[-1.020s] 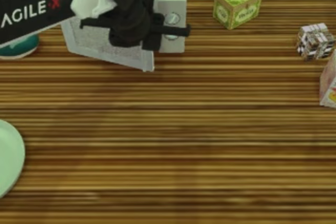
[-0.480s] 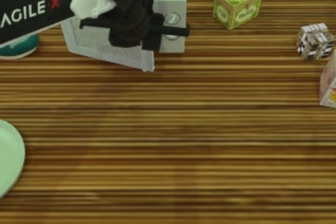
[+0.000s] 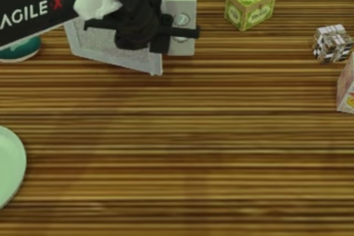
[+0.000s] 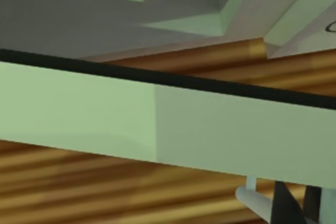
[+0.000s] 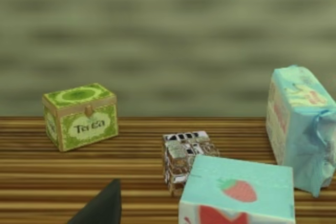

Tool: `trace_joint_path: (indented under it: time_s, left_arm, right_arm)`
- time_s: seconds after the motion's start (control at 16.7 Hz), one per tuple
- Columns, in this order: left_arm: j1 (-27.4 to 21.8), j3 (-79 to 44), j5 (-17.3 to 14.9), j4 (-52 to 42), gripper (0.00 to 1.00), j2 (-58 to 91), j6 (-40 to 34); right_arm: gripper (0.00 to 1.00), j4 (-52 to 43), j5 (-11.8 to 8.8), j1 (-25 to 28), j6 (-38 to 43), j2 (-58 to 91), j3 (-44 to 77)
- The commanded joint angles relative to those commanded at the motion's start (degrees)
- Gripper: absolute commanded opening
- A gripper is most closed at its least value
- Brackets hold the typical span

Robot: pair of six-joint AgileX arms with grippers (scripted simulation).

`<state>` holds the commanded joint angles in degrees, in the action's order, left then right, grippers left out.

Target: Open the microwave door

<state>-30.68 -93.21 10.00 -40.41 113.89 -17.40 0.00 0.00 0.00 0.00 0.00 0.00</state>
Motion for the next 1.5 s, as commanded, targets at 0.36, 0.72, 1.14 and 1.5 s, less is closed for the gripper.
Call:
trace_joint_path:
  time_s: [0.36,0.72,1.14,1.5]
  left_arm:
    - [-0.21,0.7,-0.64,0.42,0.0,-0.45,0.46]
    - [1.27,6.72,-3.5,2.74,0.0,-4.6,6.35]
    - [1.33,6.84,-3.62,2.92,0.0,-4.85,6.56]
    - [1.33,6.84,-3.62,2.92,0.0,-4.85,6.56]
  right_arm:
    - [1.0,0.0,0.0,0.0,0.0,0.0,0.0]
    - [1.0,0.0,0.0,0.0,0.0,0.0,0.0]
    - [1.0,0.0,0.0,0.0,0.0,0.0,0.0]
    - [1.0,0.0,0.0,0.0,0.0,0.0,0.0]
